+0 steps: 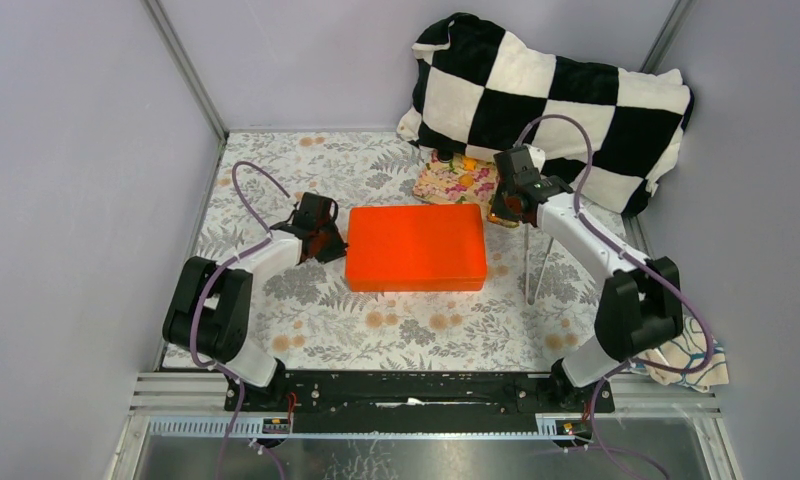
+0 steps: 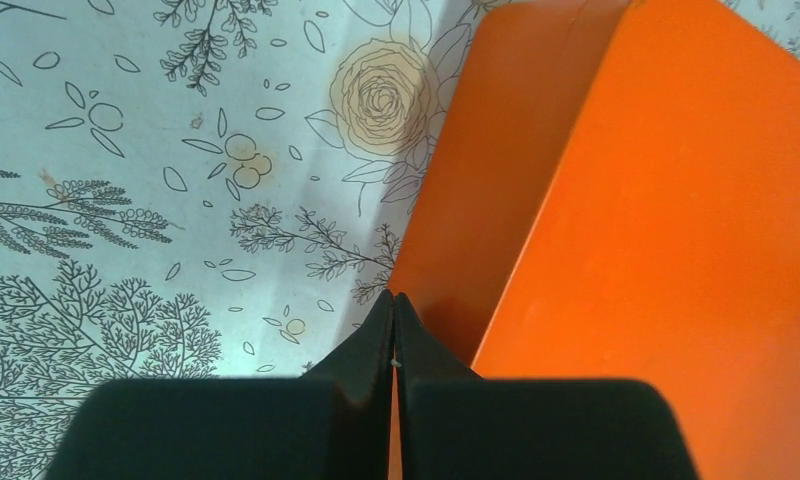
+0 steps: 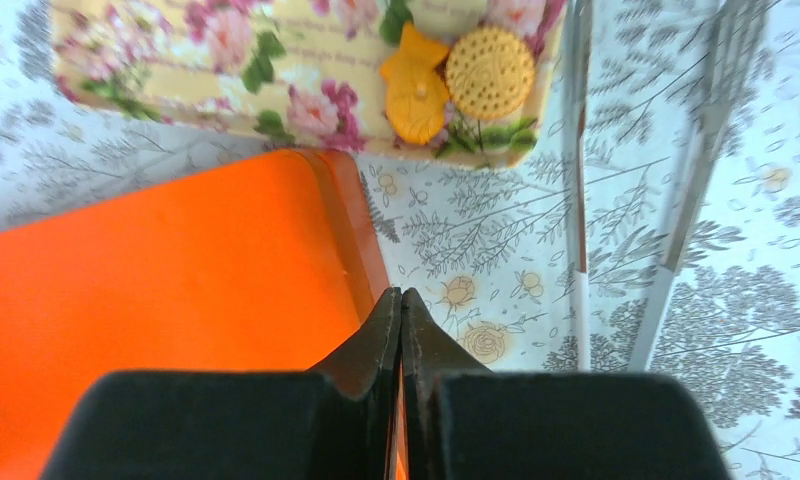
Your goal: Pack the cookies
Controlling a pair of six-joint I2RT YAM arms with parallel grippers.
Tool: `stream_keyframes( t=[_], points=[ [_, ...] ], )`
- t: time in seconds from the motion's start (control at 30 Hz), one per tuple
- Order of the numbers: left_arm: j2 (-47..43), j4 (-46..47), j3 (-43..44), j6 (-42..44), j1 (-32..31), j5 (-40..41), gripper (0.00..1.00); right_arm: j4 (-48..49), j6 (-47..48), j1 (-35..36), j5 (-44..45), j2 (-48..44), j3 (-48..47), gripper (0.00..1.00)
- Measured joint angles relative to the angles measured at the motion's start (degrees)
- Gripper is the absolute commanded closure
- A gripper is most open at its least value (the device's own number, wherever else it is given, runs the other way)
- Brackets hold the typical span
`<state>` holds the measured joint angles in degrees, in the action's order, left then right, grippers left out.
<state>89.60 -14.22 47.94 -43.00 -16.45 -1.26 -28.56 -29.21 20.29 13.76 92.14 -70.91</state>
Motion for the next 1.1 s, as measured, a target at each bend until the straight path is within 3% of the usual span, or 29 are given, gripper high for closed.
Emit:
stream_keyframes(
  t=[0.27, 0.63, 0.93, 1.1],
  points=[
    [-0.4, 0.1, 0.0, -0.1, 0.0, -0.7, 1.0, -3.2, 3.2, 5.7, 3.8, -3.8, -2.7, 1.0],
    [0.4, 0.2, 0.0, 0.1, -1.0, -0.7, 1.0, -1.0, 2.0, 8.1, -1.5, -4.8, 11.4, 1.0],
    [-0.1, -1.5, 0.9, 0.2, -2.4, 2.1, 1.0, -3.3, 2.3, 8.1, -1.3, -7.3, 10.5, 0.97],
    [-6.7, -6.1, 3.0, 0.2, -2.8, 8.3, 1.0, -2.3, 3.5, 8.1, -1.5, -12.2, 6.1, 0.9]
  ],
)
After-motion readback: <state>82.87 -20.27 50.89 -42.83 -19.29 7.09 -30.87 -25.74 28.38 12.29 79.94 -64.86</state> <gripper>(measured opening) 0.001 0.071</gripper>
